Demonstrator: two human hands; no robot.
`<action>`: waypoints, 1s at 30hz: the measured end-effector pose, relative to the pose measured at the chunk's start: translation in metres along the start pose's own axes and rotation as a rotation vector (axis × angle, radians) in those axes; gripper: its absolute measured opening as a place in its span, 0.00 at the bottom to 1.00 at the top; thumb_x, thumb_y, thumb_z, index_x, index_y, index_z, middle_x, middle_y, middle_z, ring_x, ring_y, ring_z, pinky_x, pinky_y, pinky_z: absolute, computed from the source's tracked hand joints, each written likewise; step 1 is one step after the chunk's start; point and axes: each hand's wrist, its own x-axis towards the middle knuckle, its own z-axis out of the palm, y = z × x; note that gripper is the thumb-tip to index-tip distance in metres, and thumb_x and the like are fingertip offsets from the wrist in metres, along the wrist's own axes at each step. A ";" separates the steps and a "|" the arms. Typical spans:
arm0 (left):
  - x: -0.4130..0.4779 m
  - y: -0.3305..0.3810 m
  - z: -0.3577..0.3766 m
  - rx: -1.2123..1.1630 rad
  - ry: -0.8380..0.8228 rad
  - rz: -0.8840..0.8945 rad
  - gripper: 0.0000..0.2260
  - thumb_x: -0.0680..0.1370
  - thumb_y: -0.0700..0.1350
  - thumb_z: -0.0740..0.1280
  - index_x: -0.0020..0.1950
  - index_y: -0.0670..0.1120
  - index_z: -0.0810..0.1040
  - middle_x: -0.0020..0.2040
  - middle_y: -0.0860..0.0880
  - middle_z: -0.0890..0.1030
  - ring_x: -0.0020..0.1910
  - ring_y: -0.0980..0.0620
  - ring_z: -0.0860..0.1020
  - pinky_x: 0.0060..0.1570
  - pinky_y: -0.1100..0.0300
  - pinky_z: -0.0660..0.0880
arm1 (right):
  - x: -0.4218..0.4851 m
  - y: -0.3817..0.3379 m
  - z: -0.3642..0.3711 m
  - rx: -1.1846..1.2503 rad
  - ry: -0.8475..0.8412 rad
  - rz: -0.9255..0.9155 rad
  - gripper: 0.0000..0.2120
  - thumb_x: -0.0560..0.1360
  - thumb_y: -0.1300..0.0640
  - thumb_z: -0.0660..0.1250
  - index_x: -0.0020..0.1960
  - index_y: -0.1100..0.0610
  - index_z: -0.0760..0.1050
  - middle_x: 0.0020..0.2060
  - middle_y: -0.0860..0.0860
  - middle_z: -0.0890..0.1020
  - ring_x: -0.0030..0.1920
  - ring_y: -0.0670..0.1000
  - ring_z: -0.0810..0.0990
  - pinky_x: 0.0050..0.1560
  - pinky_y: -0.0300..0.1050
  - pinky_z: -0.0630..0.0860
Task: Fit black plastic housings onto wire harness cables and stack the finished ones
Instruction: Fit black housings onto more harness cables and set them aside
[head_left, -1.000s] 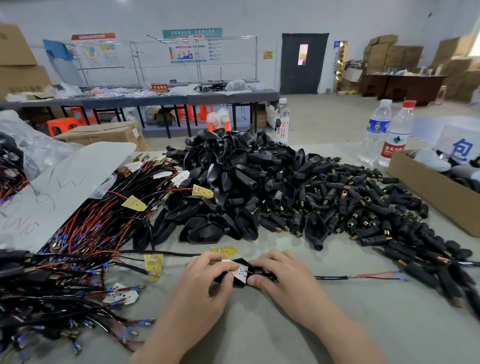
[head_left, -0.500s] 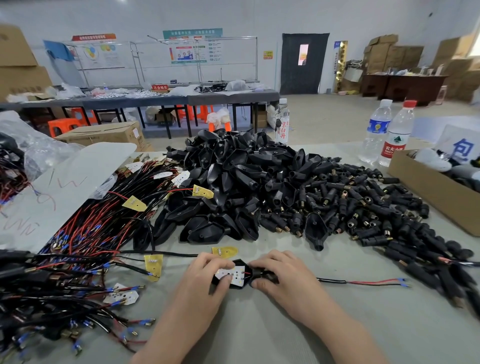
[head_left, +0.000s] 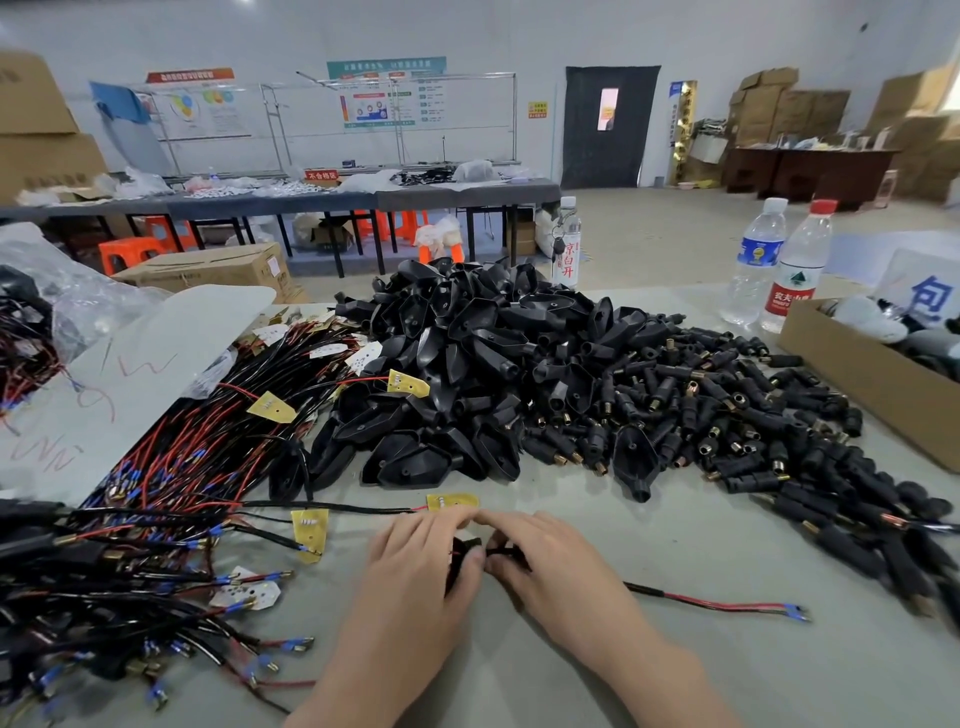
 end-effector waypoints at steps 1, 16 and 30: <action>0.000 0.000 -0.001 -0.003 -0.042 0.003 0.15 0.77 0.50 0.70 0.64 0.53 0.78 0.57 0.59 0.80 0.60 0.61 0.68 0.60 0.66 0.59 | -0.001 0.001 -0.001 0.013 0.007 0.010 0.19 0.81 0.53 0.64 0.70 0.40 0.69 0.55 0.39 0.79 0.56 0.43 0.71 0.58 0.36 0.66; 0.001 -0.024 -0.014 0.282 -0.022 -0.213 0.20 0.73 0.56 0.53 0.50 0.52 0.83 0.45 0.54 0.80 0.48 0.47 0.77 0.61 0.49 0.69 | -0.016 0.031 -0.037 -0.066 -0.040 0.173 0.11 0.78 0.45 0.67 0.60 0.39 0.77 0.48 0.35 0.74 0.52 0.37 0.69 0.53 0.28 0.64; 0.005 -0.004 -0.007 0.150 0.081 -0.073 0.18 0.79 0.55 0.57 0.62 0.50 0.81 0.61 0.54 0.80 0.66 0.51 0.74 0.76 0.47 0.54 | -0.013 0.019 -0.039 -0.094 0.059 0.129 0.11 0.83 0.51 0.61 0.46 0.36 0.67 0.43 0.32 0.72 0.49 0.38 0.67 0.56 0.37 0.61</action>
